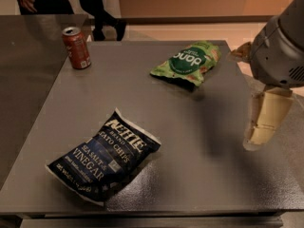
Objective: Move blue chip bag near green rice chip bag
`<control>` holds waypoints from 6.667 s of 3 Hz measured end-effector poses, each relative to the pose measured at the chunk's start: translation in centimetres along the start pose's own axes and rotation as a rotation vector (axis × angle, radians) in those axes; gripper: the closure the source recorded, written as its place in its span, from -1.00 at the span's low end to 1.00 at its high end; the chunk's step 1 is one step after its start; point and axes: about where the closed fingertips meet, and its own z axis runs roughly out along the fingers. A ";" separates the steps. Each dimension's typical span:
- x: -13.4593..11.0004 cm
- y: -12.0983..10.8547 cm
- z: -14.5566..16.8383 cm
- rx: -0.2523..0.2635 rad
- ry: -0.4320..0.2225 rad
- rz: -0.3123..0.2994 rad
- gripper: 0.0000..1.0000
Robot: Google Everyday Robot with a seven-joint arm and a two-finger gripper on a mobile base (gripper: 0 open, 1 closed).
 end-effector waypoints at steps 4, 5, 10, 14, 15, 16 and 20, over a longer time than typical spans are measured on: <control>-13.9 8.6 7.0 -0.156 -0.114 -0.326 -1.00; -17.7 9.0 8.7 -0.175 -0.143 -0.379 -1.00; -22.0 7.9 15.0 -0.217 -0.041 -0.519 -0.20; -22.5 -1.8 9.3 -0.043 0.013 -0.518 1.00; -21.9 -6.0 8.8 0.004 0.037 -0.493 1.00; -20.5 -9.8 9.4 0.029 0.065 -0.462 1.00; -16.1 -19.8 11.9 0.125 0.179 -0.347 0.17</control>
Offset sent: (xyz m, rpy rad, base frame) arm -0.0677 0.1277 -0.0501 0.0218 0.0883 0.3455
